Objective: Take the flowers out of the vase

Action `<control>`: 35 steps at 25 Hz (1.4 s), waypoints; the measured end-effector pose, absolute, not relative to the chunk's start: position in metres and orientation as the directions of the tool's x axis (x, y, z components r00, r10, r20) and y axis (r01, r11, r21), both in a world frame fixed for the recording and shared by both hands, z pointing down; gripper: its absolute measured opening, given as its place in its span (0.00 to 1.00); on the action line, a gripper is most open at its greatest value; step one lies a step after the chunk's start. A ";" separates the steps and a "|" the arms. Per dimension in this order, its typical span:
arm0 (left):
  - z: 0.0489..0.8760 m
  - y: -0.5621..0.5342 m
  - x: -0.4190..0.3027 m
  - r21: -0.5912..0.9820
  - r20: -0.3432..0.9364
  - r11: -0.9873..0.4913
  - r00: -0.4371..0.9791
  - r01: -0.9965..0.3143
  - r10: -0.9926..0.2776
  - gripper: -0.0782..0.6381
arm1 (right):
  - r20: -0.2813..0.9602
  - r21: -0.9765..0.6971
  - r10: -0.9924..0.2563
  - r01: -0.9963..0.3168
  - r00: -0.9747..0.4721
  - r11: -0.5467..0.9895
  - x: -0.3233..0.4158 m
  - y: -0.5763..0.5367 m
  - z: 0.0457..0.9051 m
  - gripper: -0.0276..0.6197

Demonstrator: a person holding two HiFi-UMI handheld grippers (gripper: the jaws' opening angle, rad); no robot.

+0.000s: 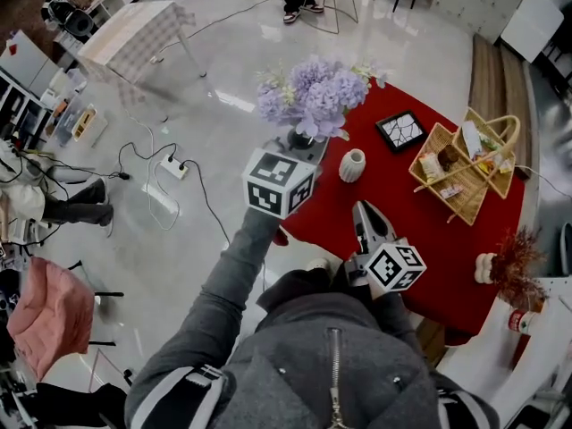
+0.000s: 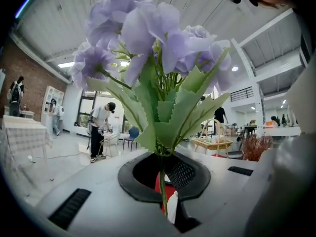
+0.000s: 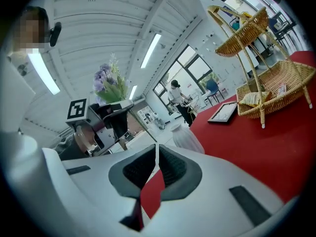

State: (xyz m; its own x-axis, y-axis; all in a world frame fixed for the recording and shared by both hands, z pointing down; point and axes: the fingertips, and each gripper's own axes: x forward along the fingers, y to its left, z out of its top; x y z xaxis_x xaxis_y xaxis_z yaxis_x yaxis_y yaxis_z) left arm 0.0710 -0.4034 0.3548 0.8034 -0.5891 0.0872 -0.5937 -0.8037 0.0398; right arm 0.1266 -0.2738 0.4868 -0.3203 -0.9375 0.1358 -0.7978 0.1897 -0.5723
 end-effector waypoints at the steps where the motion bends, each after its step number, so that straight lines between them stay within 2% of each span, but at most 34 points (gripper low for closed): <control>1: 0.362 -0.402 0.068 0.047 0.093 -0.802 0.802 -0.595 -0.590 0.13 | 0.137 -0.572 -0.936 -0.797 -0.324 0.192 0.125 -0.274 0.487 0.06; 11: 0.431 -0.382 0.046 0.152 0.170 -0.761 0.775 -0.631 -0.608 0.13 | 0.158 -0.557 -0.929 -0.807 -0.335 0.196 0.120 -0.274 0.490 0.06; 25: 0.476 -0.322 0.038 0.146 0.266 -0.745 0.751 -0.651 -0.604 0.13 | 0.185 -0.480 -0.932 -0.856 -0.311 0.190 0.122 -0.278 0.492 0.06; 35: 0.482 -0.323 0.031 0.152 0.250 -0.727 0.738 -0.669 -0.627 0.13 | 0.216 -0.458 -0.914 -0.862 -0.343 0.215 0.108 -0.282 0.498 0.06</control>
State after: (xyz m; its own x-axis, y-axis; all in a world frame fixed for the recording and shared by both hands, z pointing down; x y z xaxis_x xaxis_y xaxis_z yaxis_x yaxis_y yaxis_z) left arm 0.0311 -0.3233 0.4820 0.7378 -0.6269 0.2504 -0.6695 -0.7272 0.1519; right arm 0.1081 -0.2817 0.4977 -0.3431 -0.9141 0.2162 -0.8622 0.2152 -0.4585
